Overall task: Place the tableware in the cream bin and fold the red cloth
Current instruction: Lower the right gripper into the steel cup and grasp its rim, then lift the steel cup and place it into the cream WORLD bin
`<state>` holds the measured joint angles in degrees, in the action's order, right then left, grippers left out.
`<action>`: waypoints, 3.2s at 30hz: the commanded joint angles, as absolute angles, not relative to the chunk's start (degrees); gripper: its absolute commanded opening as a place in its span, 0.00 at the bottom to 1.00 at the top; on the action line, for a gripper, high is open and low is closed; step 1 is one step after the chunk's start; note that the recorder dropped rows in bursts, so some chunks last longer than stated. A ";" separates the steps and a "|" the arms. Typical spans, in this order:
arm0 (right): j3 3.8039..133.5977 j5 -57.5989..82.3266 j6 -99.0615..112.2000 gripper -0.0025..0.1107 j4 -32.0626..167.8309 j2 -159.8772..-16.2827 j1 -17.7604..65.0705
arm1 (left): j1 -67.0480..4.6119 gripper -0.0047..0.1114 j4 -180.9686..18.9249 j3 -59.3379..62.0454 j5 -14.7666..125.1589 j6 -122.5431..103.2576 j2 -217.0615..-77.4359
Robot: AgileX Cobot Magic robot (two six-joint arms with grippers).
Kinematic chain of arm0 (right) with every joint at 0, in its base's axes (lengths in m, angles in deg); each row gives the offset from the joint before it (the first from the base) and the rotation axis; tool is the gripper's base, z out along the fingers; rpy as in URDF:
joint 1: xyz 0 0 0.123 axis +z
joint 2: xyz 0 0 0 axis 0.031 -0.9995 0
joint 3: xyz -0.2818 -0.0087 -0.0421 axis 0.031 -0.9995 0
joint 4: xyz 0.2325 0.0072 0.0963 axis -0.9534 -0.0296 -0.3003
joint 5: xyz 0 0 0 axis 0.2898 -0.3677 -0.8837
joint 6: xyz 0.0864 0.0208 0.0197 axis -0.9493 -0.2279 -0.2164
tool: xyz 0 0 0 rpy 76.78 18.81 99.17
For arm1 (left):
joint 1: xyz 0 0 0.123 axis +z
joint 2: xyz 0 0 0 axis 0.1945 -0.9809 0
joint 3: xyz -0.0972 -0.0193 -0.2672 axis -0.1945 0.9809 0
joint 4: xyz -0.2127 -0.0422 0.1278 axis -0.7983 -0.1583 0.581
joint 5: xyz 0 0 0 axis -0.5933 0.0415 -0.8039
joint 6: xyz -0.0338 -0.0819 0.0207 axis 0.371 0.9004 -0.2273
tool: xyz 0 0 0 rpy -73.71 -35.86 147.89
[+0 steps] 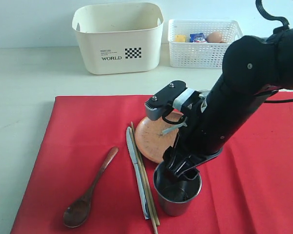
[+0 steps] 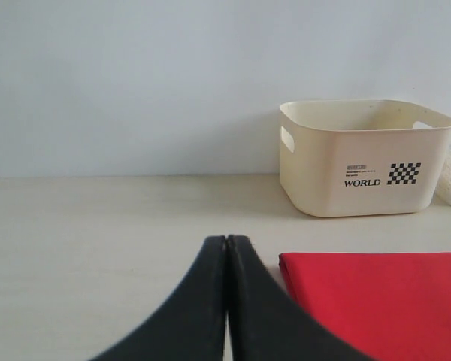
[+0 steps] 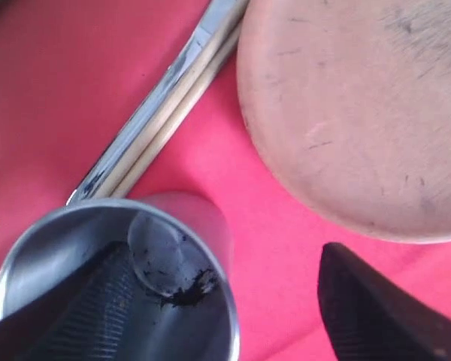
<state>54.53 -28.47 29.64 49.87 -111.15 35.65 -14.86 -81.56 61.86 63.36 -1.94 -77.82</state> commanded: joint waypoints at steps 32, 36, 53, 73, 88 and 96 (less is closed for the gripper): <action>60.97 -37.16 24.11 0.02 53.42 -109.83 35.84 | -15.33 0.05 -82.26 62.05 63.24 -1.79 -77.44; 63.86 -37.44 23.64 0.02 55.46 -108.07 35.84 | -15.33 0.05 -82.26 62.05 63.24 -1.79 -77.44; 77.61 -29.51 14.60 0.02 70.50 -107.08 35.15 | -15.33 0.05 -82.26 62.05 63.24 -1.79 -77.44; 91.71 -7.06 14.16 0.02 70.04 -123.81 25.31 | -15.33 0.05 -82.26 62.05 63.24 -1.79 -77.44; 112.60 -4.22 14.16 0.02 67.88 -141.67 21.10 | -15.33 0.05 -82.26 62.05 63.24 -1.79 -77.44; 120.09 -4.45 14.16 0.02 67.88 -148.76 20.69 | -15.33 0.05 -82.26 62.05 63.24 -1.79 -77.44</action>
